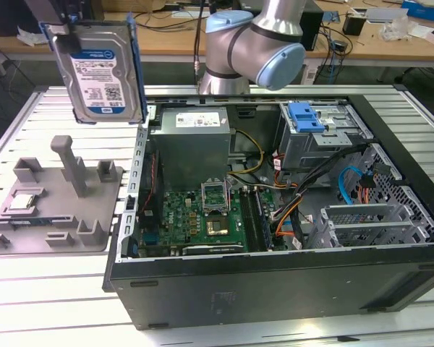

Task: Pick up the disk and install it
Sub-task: 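Pick up the disk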

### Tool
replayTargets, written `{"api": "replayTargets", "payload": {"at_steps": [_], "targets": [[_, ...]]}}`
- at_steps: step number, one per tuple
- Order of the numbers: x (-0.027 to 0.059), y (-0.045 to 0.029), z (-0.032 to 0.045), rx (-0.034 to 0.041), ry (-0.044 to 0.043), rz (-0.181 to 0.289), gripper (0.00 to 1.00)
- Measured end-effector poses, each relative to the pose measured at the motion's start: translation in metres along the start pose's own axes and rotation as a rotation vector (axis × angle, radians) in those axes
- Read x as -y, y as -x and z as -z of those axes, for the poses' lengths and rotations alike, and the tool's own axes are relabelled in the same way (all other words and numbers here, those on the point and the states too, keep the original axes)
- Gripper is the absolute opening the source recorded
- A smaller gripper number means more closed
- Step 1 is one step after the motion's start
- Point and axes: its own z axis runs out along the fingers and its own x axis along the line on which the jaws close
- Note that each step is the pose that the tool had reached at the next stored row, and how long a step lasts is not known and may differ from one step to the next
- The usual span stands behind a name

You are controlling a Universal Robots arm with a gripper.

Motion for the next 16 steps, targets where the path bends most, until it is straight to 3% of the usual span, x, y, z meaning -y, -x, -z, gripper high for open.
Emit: {"api": "replayTargets", "payload": {"at_steps": [1, 6, 9, 12, 14, 16], "targets": [[0.0165, -0.0019, 0.0003, 0.0, 0.0014, 0.0, 0.37], [0.05, -0.0061, 0.0013, -0.0002, 0.0043, 0.0, 0.37], [0.085, -0.0116, 0.0027, -0.0004, 0.0077, 0.0, 0.37], [0.1045, -0.0153, 0.0037, -0.0005, 0.0095, 0.0, 0.37], [0.1256, -0.0194, 0.0047, -0.0005, 0.0117, 0.0, 0.37], [0.1366, -0.0218, 0.0051, -0.0004, 0.0129, 0.001, 0.37]]}}
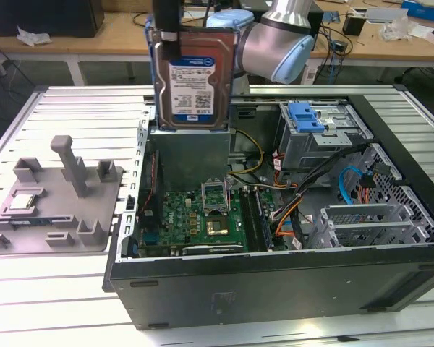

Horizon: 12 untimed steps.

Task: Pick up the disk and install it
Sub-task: 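Pick up the disk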

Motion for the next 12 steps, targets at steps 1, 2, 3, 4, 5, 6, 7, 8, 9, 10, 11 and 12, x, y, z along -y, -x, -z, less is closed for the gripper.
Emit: {"api": "replayTargets", "payload": {"at_steps": [1, 2, 3, 4, 5, 6, 7, 8, 9, 10, 11, 12], "targets": [[0.0059, -0.0012, 0.0005, -0.0002, 0.0009, 0.0, 0.37], [0.014, -0.0031, 0.001, -0.0004, 0.0018, 0.0, 0.37], [0.0203, -0.0047, 0.0013, -0.0002, 0.0025, 0.0, 0.37], [0.0241, -0.0057, 0.0015, -0.0003, 0.0029, 0.0, 0.37], [0.0337, -0.0083, 0.0021, -0.0004, 0.0041, 0.0, 0.37], [0.0399, -0.0099, 0.0024, -0.0004, 0.0049, 0.0, 0.37], [0.0438, -0.011, 0.0026, -0.0004, 0.0053, 0.0, 0.37], [0.0478, -0.012, 0.0029, -0.0005, 0.0058, 0.0, 0.37], [0.0546, -0.0139, 0.0033, -0.0006, 0.0067, 0.0, 0.37], [0.0619, -0.016, 0.0037, -0.0006, 0.0078, 0.0, 0.37], [0.0706, -0.0187, 0.0041, -0.0006, 0.0089, 0.0, 0.37], [0.0751, -0.02, 0.0044, -0.0007, 0.0096, 0.0, 0.37]]}}
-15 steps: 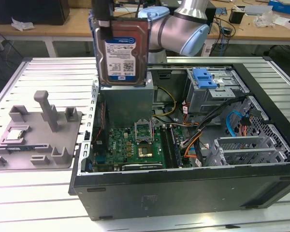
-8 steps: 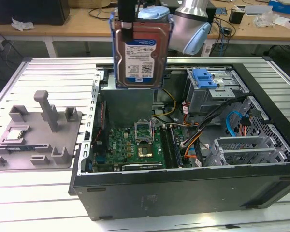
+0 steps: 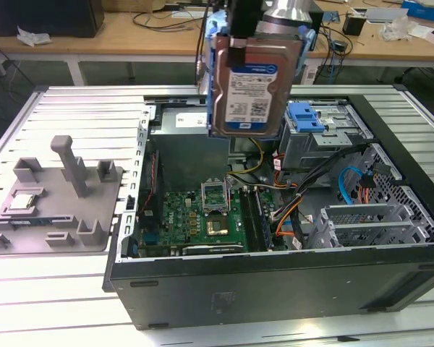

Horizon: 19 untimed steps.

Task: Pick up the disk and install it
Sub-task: 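Pick up the disk, then insert the disk into the insertion slot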

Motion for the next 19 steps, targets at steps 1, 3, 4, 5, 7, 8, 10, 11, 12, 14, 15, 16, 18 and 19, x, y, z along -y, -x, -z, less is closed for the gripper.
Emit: {"api": "replayTargets", "payload": {"at_steps": [1, 3, 4, 5, 7, 8, 10, 11, 12, 14, 15, 16, 18, 19], "targets": [[0.0042, -0.0013, 0.0003, -0.0001, 0.0006, 0.0, 0.37], [0.0135, -0.0041, 0.0007, -0.0001, 0.0019, 0.0, 0.37], [0.0215, -0.0067, 0.0012, -0.0001, 0.0031, 0.0, 0.37], [0.03, -0.0093, 0.0016, -0.0002, 0.0044, 0.0, 0.37], [0.0396, -0.0123, 0.0021, -0.0003, 0.0057, 0.0, 0.37], [0.0473, -0.0147, 0.0024, -0.0004, 0.0069, 0.0, 0.37], [0.0557, -0.0173, 0.0028, -0.0004, 0.0083, 0.0, 0.37], [0.0608, -0.0186, 0.0029, -0.0004, 0.0094, 0.0, 0.37], [0.0613, -0.0185, 0.0029, -0.0004, 0.0096, 0.001, 0.37], [0.0614, -0.0186, 0.0029, -0.0005, 0.0096, 0.0, 0.37], [0.0615, -0.0186, 0.0029, -0.0005, 0.0096, 0.0, 0.37], [0.0615, -0.0186, 0.0029, -0.0005, 0.0096, 0.0, 0.37], [0.0615, -0.0186, 0.003, -0.0005, 0.0096, 0.0, 0.37], [0.0615, -0.0186, 0.0029, -0.0005, 0.0096, 0.0, 0.37]]}}
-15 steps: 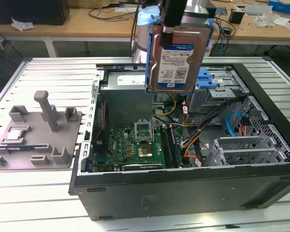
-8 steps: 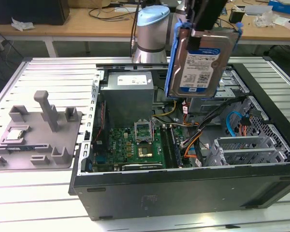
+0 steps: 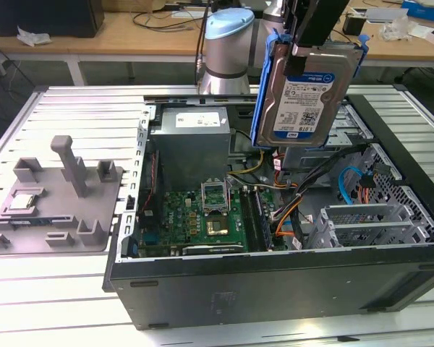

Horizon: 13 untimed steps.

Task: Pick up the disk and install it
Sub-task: 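Insert the disk into the insertion slot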

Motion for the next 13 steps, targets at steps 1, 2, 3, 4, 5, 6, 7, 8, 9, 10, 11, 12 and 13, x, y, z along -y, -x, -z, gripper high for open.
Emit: {"api": "replayTargets", "payload": {"at_steps": [1, 2, 3, 4, 5, 6, 7, 8, 9, 10, 11, 12, 13], "targets": [[0.0, 0.0, 0.0, 0.0, 0.0, 0.0, 0.37], [0.0, 0.0, 0.0, 0.0, 0.0, 0.0, 0.37], [0.0001, 0.0, 0.0, 0.0, 0.0, 0.0, 0.37], [0.0, 0.0, 0.0, 0.0, 0.0, 0.0, 0.37], [0.0001, 0.0, 0.0, -0.0001, 0.0, 0.0, 0.37], [0.0001, 0.0, 0.0, 0.0, 0.0, 0.001, 0.37], [0.0001, 0.0, 0.0, -0.0001, -0.0011, 0.003, 0.37], [0.0001, 0.0, -0.0001, 0.0001, -0.0032, 0.004, 0.37], [0.0, 0.0, 0.0, 0.0001, -0.0097, 0.007, 0.37], [0.0, 0.0, 0.0, 0.0004, -0.0145, 0.008, 0.37], [0.0, -0.0001, 0.0, 0.0003, -0.0177, 0.009, 0.37], [0.0001, -0.0004, 0.0002, 0.0002, -0.0217, 0.009, 0.37], [0.0001, -0.0011, 0.0, 0.0008, -0.0263, 0.01, 0.37]]}}
